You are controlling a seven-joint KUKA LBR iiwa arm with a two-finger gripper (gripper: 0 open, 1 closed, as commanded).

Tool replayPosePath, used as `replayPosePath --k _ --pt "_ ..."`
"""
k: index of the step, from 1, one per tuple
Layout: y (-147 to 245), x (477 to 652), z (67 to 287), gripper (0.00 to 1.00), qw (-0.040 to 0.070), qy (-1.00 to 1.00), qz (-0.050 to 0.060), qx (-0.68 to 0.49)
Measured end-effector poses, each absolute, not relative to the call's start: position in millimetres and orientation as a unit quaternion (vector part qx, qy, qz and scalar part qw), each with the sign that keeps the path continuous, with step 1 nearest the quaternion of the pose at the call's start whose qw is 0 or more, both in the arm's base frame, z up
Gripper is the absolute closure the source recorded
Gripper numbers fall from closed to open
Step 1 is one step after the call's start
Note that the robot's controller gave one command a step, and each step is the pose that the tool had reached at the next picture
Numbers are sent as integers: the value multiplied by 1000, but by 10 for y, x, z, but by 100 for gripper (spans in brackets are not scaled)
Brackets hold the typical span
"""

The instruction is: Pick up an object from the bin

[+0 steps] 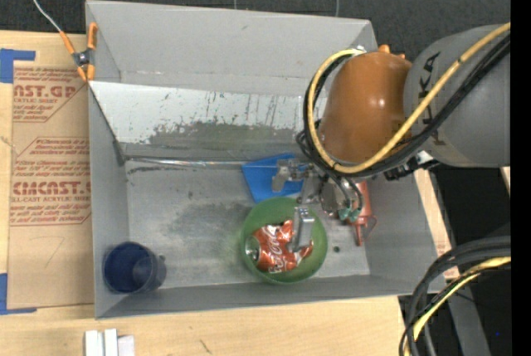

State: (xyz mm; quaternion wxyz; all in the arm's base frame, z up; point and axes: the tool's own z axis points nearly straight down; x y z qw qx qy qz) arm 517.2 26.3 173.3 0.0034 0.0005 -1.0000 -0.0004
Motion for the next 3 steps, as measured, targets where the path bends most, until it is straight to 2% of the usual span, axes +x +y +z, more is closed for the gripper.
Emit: replayPosePath --k 1,2,3 --pt "262 5188 1779 0 0 -1000 -1 0" --pt "99 4870 760 0 -5 -971 -1 240" --pt "59 4849 1428 0 -2 -969 -1 248"
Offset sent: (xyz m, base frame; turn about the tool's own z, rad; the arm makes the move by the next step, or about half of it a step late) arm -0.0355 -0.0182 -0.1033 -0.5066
